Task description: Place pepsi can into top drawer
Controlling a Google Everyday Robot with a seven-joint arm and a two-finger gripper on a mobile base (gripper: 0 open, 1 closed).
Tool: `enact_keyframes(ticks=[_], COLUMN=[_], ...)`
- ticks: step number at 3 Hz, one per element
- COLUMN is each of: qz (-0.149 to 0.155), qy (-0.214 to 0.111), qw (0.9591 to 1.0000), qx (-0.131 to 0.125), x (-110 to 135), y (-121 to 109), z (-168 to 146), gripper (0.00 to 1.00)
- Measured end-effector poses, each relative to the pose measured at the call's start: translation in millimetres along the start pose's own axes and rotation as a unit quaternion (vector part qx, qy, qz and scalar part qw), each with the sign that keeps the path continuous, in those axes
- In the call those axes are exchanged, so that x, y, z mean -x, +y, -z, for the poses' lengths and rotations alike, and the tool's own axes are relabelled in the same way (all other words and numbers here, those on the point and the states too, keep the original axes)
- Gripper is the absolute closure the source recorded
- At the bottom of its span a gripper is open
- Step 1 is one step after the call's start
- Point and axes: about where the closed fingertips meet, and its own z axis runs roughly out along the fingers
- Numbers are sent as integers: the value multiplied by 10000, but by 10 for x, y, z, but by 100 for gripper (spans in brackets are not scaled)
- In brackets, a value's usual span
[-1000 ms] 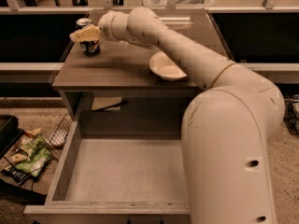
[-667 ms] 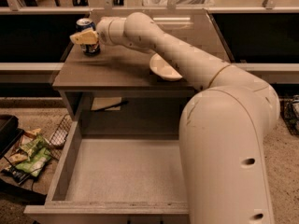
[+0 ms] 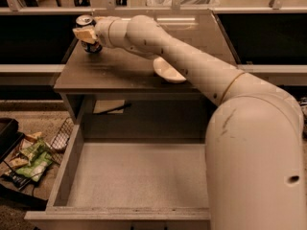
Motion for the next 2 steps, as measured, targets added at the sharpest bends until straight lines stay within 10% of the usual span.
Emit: enact_keyframes(ticks=[2], qz=[212], qy=[-351], qw=[9990], qx=[-155], x=[524], y=[136], z=[922], gripper=[100])
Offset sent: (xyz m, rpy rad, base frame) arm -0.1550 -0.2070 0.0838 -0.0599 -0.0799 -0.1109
